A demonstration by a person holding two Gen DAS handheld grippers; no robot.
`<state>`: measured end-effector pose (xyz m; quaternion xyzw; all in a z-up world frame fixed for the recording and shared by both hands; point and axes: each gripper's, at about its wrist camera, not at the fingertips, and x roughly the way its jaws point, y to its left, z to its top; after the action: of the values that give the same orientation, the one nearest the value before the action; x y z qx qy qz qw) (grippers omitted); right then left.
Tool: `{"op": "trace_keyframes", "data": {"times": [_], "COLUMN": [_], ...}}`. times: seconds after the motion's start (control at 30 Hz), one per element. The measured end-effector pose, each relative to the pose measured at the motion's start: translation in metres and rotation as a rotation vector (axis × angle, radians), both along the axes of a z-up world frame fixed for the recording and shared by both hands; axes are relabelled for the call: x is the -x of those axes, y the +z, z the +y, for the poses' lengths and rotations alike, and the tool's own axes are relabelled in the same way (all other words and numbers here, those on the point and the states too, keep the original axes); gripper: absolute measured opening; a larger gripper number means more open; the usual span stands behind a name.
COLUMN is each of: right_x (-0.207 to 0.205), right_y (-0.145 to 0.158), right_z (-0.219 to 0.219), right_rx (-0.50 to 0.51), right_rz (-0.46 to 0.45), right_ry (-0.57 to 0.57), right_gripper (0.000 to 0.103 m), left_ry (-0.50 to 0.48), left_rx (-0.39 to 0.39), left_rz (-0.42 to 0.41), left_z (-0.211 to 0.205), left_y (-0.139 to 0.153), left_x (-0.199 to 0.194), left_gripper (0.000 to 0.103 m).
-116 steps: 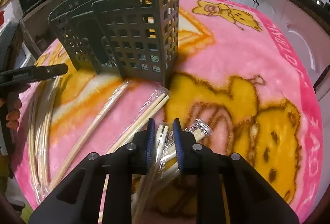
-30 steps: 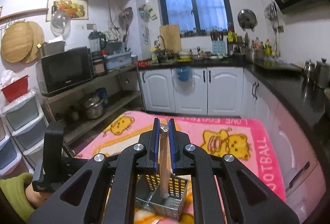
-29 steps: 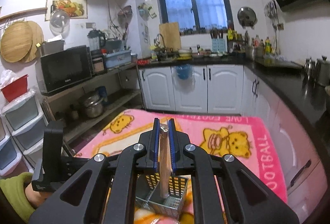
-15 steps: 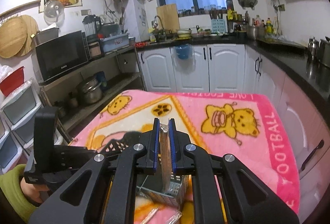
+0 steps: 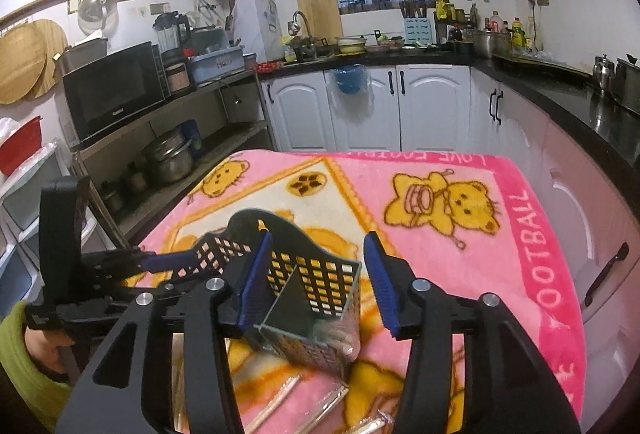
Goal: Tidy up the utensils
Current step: 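Lower the chopstick into the caddy and open the right tool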
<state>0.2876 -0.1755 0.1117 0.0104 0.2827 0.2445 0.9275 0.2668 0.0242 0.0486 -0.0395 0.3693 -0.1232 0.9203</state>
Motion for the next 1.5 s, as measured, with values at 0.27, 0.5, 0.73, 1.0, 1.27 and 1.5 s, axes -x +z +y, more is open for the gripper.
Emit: {"op": "trace_keyframes", "data": {"times": [0.27,0.5,0.73,1.0,1.27,1.5], "right_x": [0.011,0.025,0.045,0.068,0.085,0.094], "right_y": [-0.004,-0.003,-0.003,-0.019,-0.04,-0.056], "right_z": [-0.01,-0.021,-0.03,-0.036,-0.029,-0.025], "right_rx": [0.005,0.003,0.003,0.007,0.031,0.041], "right_rz": [0.007,-0.002,-0.008,0.009,0.037,0.067], "right_ry": [-0.017,-0.025,-0.026,-0.026,-0.01,0.002], "right_gripper": [0.061,0.07,0.077,0.079,0.079,0.079], "left_ry": [0.003,0.01,0.02,0.027,0.052,0.08], "left_rx": [0.011,0.009,0.014,0.025,0.018,0.024], "left_rz": [-0.016,-0.054,-0.068,-0.073,-0.081,-0.07], "left_z": [0.002,0.004,0.008,0.008,0.012,0.021], "left_y": [0.005,0.016,0.019,0.014,0.003,-0.011], "left_x": [0.013,0.031,0.047,0.066,0.085,0.101], "left_gripper": [0.057,0.076,0.086,0.092,0.092,0.092]}}
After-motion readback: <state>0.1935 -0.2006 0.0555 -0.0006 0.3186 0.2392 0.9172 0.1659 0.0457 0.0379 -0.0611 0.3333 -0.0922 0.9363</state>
